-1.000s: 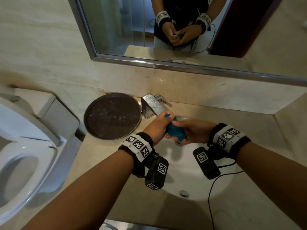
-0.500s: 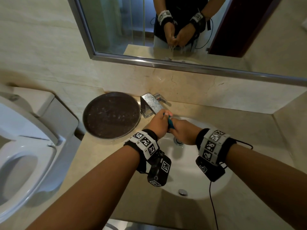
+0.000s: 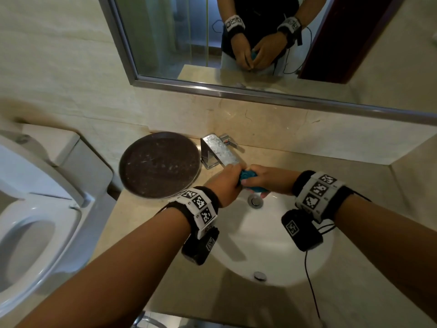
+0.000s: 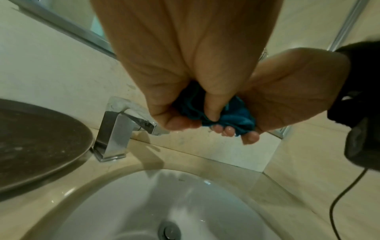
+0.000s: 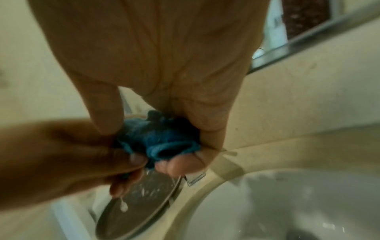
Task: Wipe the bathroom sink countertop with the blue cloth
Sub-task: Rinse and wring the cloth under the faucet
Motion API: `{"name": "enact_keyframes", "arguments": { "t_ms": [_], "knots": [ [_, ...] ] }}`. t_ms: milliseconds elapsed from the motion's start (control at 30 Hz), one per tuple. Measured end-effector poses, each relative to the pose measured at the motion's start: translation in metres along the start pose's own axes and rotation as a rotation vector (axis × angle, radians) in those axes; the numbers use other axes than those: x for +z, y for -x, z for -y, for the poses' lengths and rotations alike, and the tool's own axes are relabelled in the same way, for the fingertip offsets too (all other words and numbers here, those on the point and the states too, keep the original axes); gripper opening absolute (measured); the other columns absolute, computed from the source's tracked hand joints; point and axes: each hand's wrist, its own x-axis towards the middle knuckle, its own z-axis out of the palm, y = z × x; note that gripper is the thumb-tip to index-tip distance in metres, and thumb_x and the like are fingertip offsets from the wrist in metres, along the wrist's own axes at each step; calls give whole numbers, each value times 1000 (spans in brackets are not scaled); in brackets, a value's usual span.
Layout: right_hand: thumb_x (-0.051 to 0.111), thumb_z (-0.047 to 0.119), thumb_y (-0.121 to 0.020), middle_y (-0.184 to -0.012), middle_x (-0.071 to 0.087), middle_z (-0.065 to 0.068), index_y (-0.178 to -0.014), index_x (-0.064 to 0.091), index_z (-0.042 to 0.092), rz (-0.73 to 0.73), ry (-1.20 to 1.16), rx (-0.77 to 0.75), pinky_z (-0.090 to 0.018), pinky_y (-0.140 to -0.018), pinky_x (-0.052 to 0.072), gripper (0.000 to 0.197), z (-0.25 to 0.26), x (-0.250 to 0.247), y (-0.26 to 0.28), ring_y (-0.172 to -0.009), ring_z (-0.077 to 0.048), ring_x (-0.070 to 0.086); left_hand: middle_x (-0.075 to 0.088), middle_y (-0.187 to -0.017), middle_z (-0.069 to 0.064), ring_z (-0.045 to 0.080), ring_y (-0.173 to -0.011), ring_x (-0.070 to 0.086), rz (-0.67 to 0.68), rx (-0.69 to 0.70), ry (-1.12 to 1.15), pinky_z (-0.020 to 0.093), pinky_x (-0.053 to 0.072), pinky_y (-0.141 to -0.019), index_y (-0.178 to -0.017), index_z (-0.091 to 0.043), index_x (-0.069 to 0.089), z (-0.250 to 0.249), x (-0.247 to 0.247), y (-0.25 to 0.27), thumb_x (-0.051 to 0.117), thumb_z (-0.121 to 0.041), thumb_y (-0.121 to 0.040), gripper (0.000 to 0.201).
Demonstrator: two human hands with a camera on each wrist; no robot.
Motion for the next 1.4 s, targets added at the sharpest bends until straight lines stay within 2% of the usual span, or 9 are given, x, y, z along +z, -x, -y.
{"name": "enact_keyframes", "arguments": {
  "t_ms": [167,267,400,600,767,967,1167,1267,1400],
  "knots": [
    [48,24,-95,-92,57,-5,-99,47,18,142,-259,125,-22,-56,43,7,-1,-10,3,-74,-12,56,52,-109,14,21,-94,55,55,113,20,29,47,-82,-117,1,48,-3,-12,3,51,-13,-93,27],
    [48,16,-94,-91,52,-9,-104,47,14,125,32,60,-21,-57,40,10,-2,-10,-1,-70,-11,47,53,-109,13,21,-92,54,110,114,-73,29,45,-79,-117,-2,47,-3,-19,3,50,-19,-94,28],
    [38,11,-95,-103,55,-18,-108,46,8,25,474,-97,-36,-80,43,15,-2,-5,-4,-82,-18,46,57,-104,16,19,-82,50,203,102,-163,25,35,-68,-111,0,46,-4,-30,2,45,-17,-96,23],
    [33,16,-98,-95,58,-11,-101,38,19,-98,623,-93,-31,-73,43,7,-7,0,-8,-81,-23,54,51,-92,5,16,-80,47,260,8,-229,24,35,-72,-113,-3,44,-10,-36,0,36,-20,-100,24],
    [36,20,-97,-103,63,-7,-117,47,19,-130,705,-105,-38,-84,51,22,-17,2,-18,-88,-22,61,56,-99,11,21,-86,52,346,-22,-222,24,37,-79,-110,-2,50,-8,-36,-3,36,-19,-100,25],
    [36,20,-97,-103,62,-7,-117,45,17,-178,834,-122,-29,-75,47,21,-19,2,-19,-86,-22,61,58,-104,12,23,-95,54,343,-17,-227,22,34,-80,-114,-3,52,-10,-38,-3,38,-16,-99,25],
    [49,22,-94,-82,48,4,-96,44,20,18,298,-74,-16,-61,35,6,-3,-18,-4,-73,-11,45,66,-97,9,19,-82,63,204,50,-190,26,46,-73,-100,-15,46,-9,-36,1,45,-11,-95,6],
    [45,46,-92,-87,53,-3,-104,54,19,156,-97,102,-20,-60,39,31,-1,-26,0,-72,-12,45,61,-99,4,17,-86,60,150,100,-196,19,37,-71,-110,-8,49,-11,-35,1,50,-10,-93,17],
    [47,41,-93,-89,60,-1,-102,54,16,208,-48,93,-18,-56,35,28,-3,-23,-3,-65,-8,43,56,-102,7,17,-86,52,117,130,-140,21,34,-70,-110,-6,47,-15,-33,1,50,-15,-94,19]
  ]
}}
